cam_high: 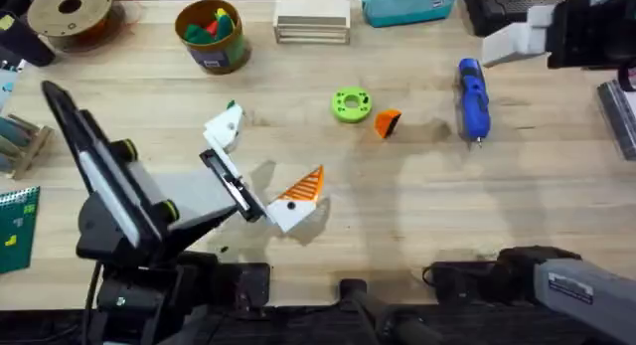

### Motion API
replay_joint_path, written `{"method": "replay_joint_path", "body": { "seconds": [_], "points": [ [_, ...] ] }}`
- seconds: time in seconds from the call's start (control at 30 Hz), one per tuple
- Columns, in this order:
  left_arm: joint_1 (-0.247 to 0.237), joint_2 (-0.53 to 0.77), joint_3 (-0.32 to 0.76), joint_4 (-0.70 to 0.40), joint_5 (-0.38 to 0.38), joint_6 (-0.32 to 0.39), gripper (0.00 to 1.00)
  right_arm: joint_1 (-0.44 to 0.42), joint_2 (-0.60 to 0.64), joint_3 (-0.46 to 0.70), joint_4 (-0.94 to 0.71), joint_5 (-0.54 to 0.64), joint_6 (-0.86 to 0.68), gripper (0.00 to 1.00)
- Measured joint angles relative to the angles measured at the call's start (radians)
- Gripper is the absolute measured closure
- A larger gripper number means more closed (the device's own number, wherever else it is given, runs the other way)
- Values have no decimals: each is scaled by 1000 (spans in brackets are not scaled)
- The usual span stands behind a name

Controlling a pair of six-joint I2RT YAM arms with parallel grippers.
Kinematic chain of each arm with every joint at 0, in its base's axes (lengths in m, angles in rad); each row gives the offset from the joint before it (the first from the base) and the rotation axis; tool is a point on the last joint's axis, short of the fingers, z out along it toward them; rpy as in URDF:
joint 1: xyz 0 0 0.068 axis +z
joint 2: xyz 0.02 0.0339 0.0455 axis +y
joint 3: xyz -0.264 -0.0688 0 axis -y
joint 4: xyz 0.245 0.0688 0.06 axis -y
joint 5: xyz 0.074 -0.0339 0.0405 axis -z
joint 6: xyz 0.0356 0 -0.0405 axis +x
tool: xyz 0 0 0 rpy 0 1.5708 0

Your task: Pick up the gripper from the table and insert it into the empty holder that is missing its gripper. Then pick up a screw, insert it into the mounting hole, and use the screwdriver to tighten it. Finally, clean up the table by picking up the vegetable and placing it into the bucket.

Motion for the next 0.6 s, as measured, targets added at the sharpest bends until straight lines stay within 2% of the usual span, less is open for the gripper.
{"method": "replay_joint_path", "body": {
  "seconds": [0.1, 0.33, 0.5, 0.6],
  "points": [
    [0, 0, 0, 66, -14, -5, 6, 0, 0, 0, 0, 0, 0, 55],
    [0, 0, -20, 122, -101, -101, 6, 0, 0, 0, 0, 0, 8, 55],
    [0, 0, -57, 37, -130, -111, 6, 0, 0, 0, 0, 0, 8, 55],
    [0, 1, -57, 36, -132, -107, 6, 0, 0, 0, -1, -2, 13, 55]
  ]
}}
